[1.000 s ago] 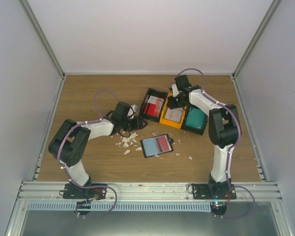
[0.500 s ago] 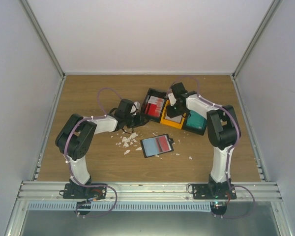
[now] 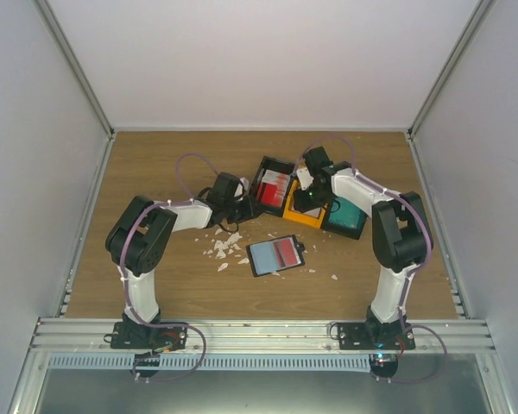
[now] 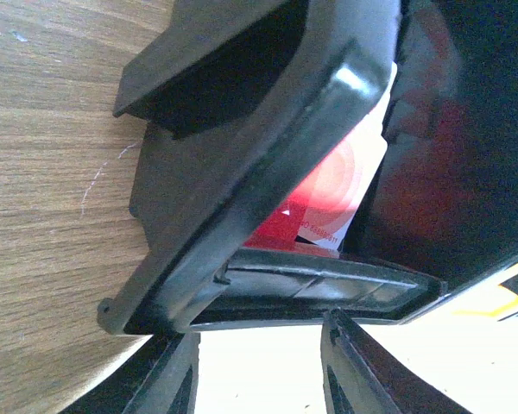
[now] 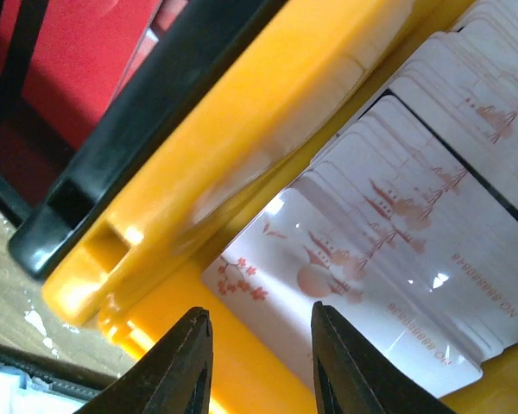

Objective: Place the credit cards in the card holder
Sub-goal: Adjust the storage box at the center of the board.

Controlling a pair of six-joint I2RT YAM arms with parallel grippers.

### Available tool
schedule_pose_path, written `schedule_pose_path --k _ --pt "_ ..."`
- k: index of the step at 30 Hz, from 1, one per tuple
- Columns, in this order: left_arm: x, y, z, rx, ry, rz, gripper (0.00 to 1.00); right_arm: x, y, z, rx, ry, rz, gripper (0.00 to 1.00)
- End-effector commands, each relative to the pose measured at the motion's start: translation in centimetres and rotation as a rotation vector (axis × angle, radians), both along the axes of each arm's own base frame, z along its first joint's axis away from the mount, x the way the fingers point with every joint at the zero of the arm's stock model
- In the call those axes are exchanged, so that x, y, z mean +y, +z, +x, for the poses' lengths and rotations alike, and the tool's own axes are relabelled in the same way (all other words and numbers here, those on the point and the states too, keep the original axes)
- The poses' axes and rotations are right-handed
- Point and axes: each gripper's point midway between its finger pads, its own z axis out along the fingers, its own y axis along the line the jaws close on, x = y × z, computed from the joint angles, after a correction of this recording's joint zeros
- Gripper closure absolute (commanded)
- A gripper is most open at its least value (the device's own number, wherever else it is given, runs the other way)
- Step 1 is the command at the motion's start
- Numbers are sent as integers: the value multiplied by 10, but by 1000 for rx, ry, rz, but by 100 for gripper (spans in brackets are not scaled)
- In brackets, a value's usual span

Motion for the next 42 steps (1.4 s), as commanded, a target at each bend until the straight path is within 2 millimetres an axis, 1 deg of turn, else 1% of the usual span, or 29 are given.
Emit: schedule_pose_path --k 1,4,7,9,12,16,22,24,26,29,33,37,42 --pt "-12 12 15 -58 1 -26 60 0 2 -15 27 10 -12 66" --pt "-13 9 13 -50 -3 -24 60 -10 -2 -6 -7 -20 -79 66" --pt "-11 9 14 -52 6 -15 60 -20 -7 9 -55 -46 -157 60" --pt "-11 9 16 -53 9 -12 60 -20 -12 14 -59 -32 -175 57" --pt "-13 9 18 -54 8 -13 60 -18 -21 17 -47 -6 -188 55" --pt "-14 10 20 -57 7 -14 60 -12 -30 16 -37 53 -195 53" --pt "-15 7 26 -57 8 1 60 -14 -41 17 -39 170 -238 51" --pt "-15 6 28 -56 9 3 60 -14 -42 16 -28 199 -225 51" --pt "-15 6 29 -55 10 4 60 -9 -38 16 -11 207 -184 53" --pt "-16 7 32 -58 9 4 60 2 -25 10 -5 225 -105 57" --pt "-18 5 36 -56 7 7 60 8 -12 1 1 232 -50 61" --pt "-20 5 40 -55 4 9 60 11 -7 -9 20 240 -17 61" --pt "-21 7 45 -60 9 9 60 12 1 -14 15 232 5 61"
